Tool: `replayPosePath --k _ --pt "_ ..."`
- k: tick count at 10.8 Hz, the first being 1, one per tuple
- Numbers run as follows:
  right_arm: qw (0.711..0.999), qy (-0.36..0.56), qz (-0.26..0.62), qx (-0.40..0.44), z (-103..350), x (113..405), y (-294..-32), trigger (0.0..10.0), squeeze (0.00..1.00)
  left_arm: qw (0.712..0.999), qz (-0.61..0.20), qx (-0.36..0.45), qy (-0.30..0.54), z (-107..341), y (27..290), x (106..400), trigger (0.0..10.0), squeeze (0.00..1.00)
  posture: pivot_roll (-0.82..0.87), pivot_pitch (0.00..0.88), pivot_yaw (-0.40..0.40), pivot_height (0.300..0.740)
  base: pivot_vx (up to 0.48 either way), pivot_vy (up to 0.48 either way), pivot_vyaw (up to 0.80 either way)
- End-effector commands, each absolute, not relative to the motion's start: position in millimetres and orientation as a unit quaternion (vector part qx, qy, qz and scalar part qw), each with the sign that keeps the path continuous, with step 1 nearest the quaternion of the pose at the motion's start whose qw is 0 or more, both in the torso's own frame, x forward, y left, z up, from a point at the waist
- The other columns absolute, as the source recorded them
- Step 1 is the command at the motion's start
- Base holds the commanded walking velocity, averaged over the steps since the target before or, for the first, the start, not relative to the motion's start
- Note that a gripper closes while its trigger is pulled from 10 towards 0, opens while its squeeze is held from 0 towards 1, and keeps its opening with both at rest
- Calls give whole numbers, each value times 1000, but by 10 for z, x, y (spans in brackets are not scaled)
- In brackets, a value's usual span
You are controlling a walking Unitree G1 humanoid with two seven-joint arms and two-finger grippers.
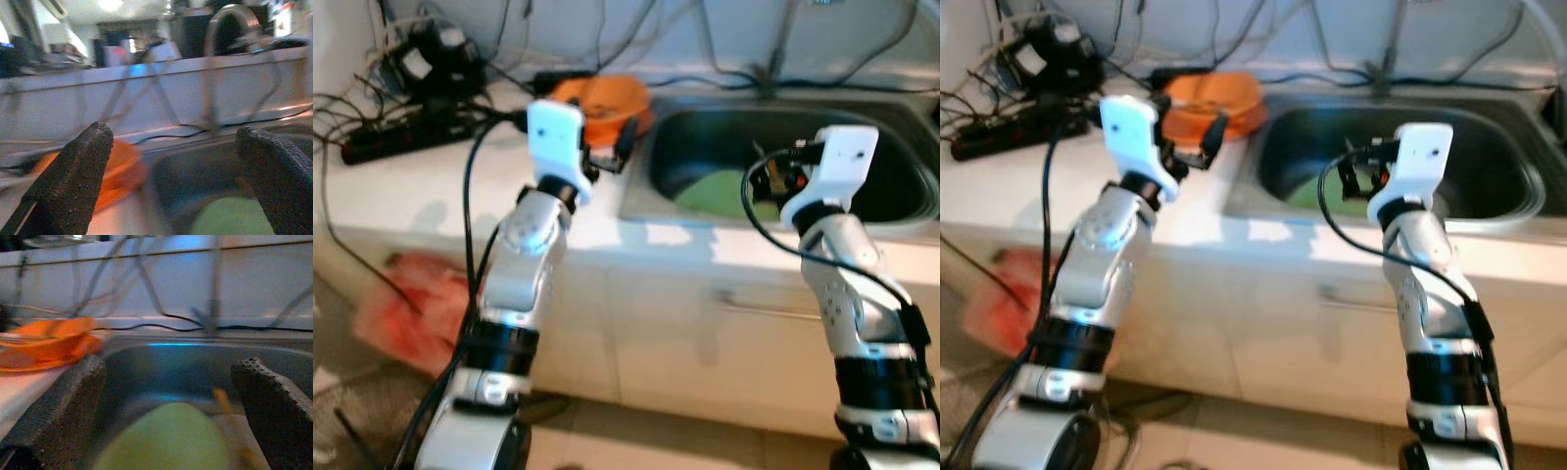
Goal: Kitchen organization
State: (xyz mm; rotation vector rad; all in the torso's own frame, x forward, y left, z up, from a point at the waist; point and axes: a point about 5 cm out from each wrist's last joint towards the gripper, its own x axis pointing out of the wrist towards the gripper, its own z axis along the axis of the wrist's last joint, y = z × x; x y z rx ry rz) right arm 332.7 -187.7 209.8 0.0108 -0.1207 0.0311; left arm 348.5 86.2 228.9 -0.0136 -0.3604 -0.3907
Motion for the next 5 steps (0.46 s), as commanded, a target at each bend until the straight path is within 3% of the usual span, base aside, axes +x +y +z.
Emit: replayPosePath --k 1,5 --pt "997 -73 18 5 2169 3334 -1848 10000 988 963 -190 -9 -190 2346 877 3480 10000 0 78 0 64 740 0 0 0" --pt "995 -97 6 1 2230 3302 -1865 10000 1000 969 -146 -8 -197 2340 1032 3465 10000 0 72 0 63 740 0 0 0"
